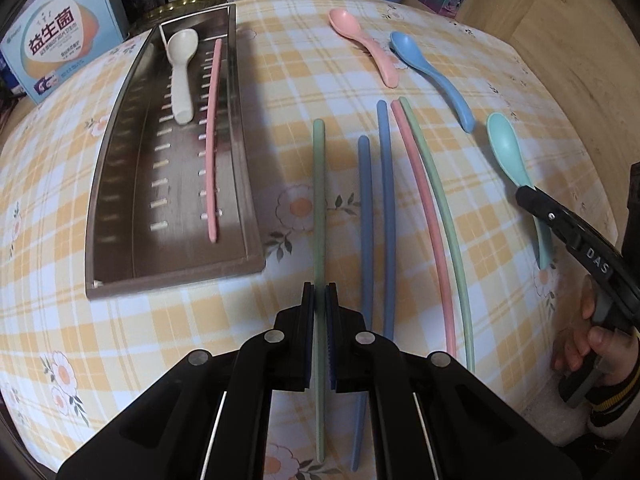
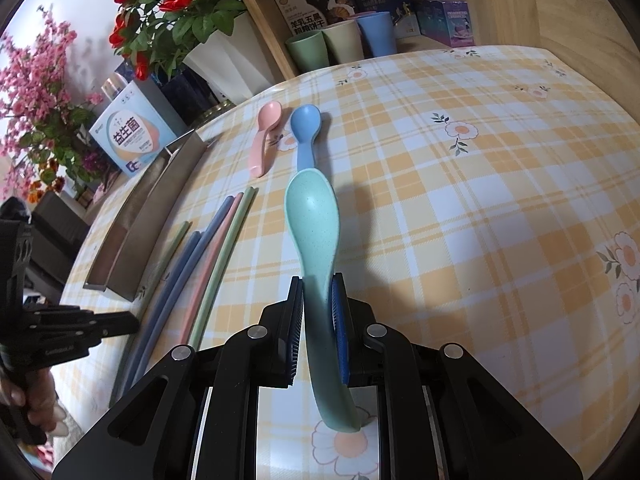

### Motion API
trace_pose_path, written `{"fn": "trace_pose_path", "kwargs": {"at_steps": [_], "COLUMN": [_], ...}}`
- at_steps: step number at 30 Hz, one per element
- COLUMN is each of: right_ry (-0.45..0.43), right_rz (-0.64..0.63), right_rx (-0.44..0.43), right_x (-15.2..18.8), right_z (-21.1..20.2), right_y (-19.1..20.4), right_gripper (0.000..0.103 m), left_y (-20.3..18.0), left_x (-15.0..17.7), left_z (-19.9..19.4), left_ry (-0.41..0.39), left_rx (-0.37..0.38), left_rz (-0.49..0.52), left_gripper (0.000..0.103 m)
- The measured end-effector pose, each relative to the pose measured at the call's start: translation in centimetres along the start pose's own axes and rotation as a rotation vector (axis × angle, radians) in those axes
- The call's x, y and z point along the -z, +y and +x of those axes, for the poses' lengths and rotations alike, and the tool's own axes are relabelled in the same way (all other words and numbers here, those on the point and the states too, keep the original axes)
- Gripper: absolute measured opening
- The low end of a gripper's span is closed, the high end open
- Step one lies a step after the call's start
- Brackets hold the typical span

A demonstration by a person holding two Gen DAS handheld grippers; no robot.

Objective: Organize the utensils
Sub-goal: 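Lift the teal spoon with the right gripper while the left gripper lifts the green chopstick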

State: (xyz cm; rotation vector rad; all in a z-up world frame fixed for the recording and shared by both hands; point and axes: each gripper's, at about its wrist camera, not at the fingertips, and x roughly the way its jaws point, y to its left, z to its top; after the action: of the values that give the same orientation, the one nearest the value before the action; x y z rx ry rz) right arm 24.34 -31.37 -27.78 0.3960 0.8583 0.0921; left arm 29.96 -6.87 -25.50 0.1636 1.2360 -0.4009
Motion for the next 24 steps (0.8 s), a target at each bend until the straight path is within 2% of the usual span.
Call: {"fn": "trace_pose_path", "kwargs": {"at_steps": [7, 9, 12, 14, 15, 20, 24], "right_ry": [0.002, 0.002, 0.002, 0.002, 0.002, -0.001, -0.002], "right_rz": [0.009, 0.009, 0.010, 0.015, 0.017, 0.033, 0.035], "right_rx": [-0.011, -0.013, -0.014, -0.014, -0.015, -0.021, -0.022], "right_x": [0.0, 0.1, 0.0, 0.1, 0.1, 0.1, 0.1], "right_z": [0.1, 0.1, 0.1, 0.1, 0.1, 0.0, 0.1], "right_y": [-0.1, -0.2, -0.3, -0.4, -0.4, -0.7, -0.7], "right_gripper": [0.015, 0.015, 0.015, 0.015, 0.015, 0.015, 0.015], "left_y": [-0.6, -0.8, -1.3, -1.5, -1.5, -1.8, -1.7], "left_x": [-1.4, -1.7, -2.1, -2.2, -2.2, -1.4, -0.6], "left_z": [0.7, 0.9, 1.1, 1.1, 1.1, 0.5, -1.7], "left_ry": [-0.008, -0.013, -0.025, -0.037, -0.040, -0.056, -0.092], "left_rx": [-0.046, -0.053, -0.068, -0.079, -0.077, -0.046, 0.002], "left_rz": [0.038, 0.045, 0.062, 0.075, 0.071, 0.065, 0.047], "left_gripper": [0.008, 0.016, 0.018, 0.016, 0.006, 0.006, 0.006]}}
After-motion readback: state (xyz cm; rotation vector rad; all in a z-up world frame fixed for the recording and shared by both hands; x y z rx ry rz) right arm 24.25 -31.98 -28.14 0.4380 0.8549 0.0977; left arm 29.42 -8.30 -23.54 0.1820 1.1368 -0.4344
